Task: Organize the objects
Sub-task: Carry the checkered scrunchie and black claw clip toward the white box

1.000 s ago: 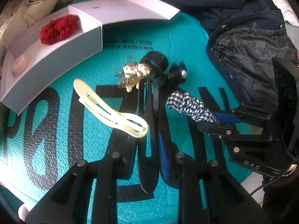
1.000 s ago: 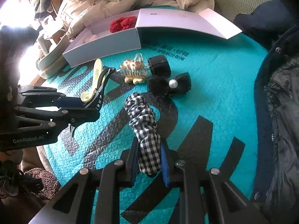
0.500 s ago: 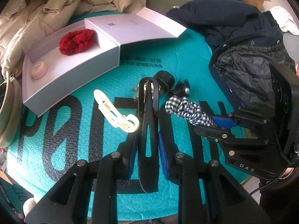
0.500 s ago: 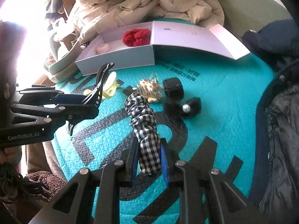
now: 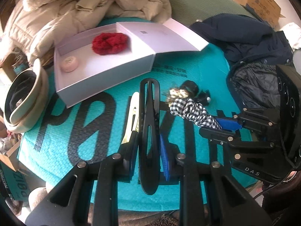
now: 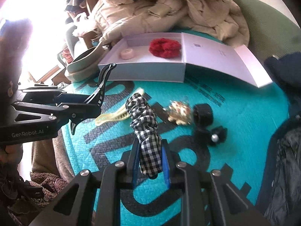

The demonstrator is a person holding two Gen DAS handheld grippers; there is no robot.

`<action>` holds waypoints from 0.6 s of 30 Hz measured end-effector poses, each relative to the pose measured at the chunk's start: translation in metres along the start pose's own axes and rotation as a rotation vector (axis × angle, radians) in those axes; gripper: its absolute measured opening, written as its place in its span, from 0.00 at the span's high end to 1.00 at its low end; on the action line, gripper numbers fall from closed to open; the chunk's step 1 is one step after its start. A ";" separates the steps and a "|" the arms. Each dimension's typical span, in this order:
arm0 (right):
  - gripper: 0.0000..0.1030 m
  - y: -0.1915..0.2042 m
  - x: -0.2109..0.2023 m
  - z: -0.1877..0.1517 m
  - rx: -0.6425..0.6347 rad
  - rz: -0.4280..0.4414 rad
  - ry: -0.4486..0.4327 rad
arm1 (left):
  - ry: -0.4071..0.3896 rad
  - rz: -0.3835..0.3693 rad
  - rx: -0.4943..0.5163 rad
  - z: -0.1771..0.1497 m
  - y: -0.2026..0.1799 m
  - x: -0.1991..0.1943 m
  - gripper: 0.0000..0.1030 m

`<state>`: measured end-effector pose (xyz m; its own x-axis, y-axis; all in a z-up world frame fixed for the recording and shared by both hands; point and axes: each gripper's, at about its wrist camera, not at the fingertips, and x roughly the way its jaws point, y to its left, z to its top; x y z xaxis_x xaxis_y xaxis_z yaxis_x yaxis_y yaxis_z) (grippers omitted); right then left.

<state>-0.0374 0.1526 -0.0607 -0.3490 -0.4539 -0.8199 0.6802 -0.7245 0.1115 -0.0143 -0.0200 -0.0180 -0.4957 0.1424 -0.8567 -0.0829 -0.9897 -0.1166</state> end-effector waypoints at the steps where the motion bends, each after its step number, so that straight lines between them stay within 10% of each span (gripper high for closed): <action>1: 0.80 0.003 0.001 0.003 -0.009 0.005 0.000 | -0.002 0.007 -0.008 -0.001 0.004 -0.002 0.79; 18: 0.80 0.034 0.016 0.042 -0.112 0.053 -0.004 | -0.015 0.086 -0.087 0.004 0.055 -0.023 0.79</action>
<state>-0.0469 0.0992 -0.0460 -0.3134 -0.4922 -0.8121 0.7654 -0.6372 0.0908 -0.0104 -0.0776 -0.0027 -0.5106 0.0568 -0.8580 0.0355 -0.9956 -0.0870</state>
